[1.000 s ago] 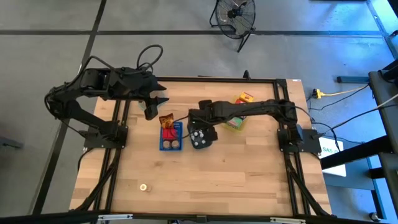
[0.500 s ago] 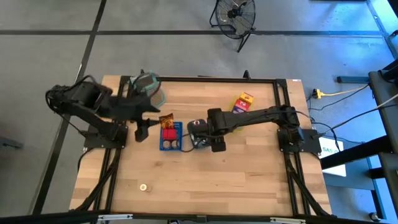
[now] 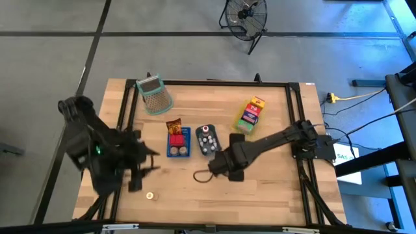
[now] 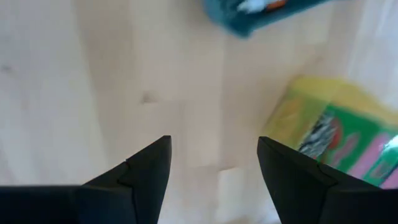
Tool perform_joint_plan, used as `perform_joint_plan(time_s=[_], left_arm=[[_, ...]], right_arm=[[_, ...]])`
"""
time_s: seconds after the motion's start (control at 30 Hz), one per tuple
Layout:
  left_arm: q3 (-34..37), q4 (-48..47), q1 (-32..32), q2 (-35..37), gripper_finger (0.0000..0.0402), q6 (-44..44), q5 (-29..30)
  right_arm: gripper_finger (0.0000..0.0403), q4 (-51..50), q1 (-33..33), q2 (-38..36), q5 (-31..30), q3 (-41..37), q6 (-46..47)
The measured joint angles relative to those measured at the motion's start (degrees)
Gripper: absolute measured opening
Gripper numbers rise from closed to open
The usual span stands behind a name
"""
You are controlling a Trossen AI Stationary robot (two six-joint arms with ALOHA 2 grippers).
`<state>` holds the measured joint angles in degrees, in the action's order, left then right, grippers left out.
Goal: Pick & Place Kitchen Items
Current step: Put the yellow food coloring bottle into the gray bin
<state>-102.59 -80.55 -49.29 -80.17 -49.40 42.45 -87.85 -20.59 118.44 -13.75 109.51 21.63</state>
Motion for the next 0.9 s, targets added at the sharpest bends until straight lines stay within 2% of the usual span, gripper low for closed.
perform_joint_plan(time_s=[0.17,0.4,0.63,0.8,0.9], left_arm=[[0.0,0.9,-4.7,-5.1,0.0196,-2.1,0.8],[0.0,0.8,-6.6,-10.1,0.0196,-8.2,-11.9],[0.0,0.8,-10.0,-15.1,0.0196,-8.8,-18.8],[0.0,1.0,-13.1,-18.4,0.0196,-10.4,-18.0],[0.0,1.0,-14.5,-20.0,0.0196,-10.4,-15.3]], right_arm=[[0.024,0.0,-5.4,-0.3,0.5,0.0,10.7],[0.024,7.5,-13.1,-0.3,1.4,0.0,22.8],[0.024,27.5,-19.6,-0.3,1.6,0.0,28.8],[0.024,45.6,-23.0,-0.3,1.7,0.0,27.7],[0.024,52.8,-24.7,-0.3,-0.5,0.0,25.7]])
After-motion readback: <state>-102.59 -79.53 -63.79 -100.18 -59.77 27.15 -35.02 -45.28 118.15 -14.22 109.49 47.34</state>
